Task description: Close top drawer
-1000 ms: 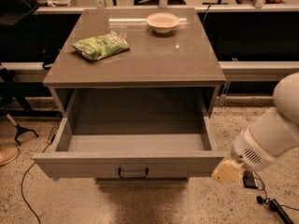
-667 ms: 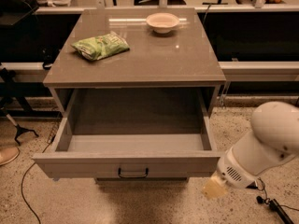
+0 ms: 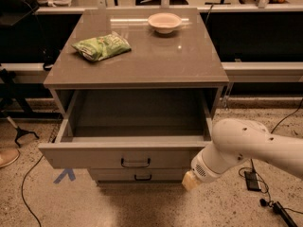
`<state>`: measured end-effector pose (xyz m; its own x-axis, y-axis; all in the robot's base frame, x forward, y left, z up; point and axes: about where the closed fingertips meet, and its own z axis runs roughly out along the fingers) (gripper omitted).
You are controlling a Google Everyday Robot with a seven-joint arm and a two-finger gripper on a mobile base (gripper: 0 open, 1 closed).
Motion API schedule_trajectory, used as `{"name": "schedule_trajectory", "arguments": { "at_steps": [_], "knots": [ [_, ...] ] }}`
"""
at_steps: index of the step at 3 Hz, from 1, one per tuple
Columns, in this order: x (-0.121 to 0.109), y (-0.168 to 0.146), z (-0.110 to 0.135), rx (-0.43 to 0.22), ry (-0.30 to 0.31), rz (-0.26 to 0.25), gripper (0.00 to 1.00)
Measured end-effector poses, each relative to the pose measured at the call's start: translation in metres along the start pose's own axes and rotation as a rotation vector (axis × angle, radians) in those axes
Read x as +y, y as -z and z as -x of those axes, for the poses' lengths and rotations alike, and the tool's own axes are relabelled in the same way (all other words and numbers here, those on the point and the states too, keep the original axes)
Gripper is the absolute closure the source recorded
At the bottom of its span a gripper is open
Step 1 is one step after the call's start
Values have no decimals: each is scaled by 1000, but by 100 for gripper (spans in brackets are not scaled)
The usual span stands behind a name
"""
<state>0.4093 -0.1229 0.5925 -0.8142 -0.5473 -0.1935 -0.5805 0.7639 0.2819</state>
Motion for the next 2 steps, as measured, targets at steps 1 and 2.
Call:
{"name": "schedule_trajectory", "arguments": {
  "at_steps": [1,2],
  "knots": [
    [0,0,0,0,0,0,100],
    [-37,31,36,-166,24,-120,100]
  ]
}}
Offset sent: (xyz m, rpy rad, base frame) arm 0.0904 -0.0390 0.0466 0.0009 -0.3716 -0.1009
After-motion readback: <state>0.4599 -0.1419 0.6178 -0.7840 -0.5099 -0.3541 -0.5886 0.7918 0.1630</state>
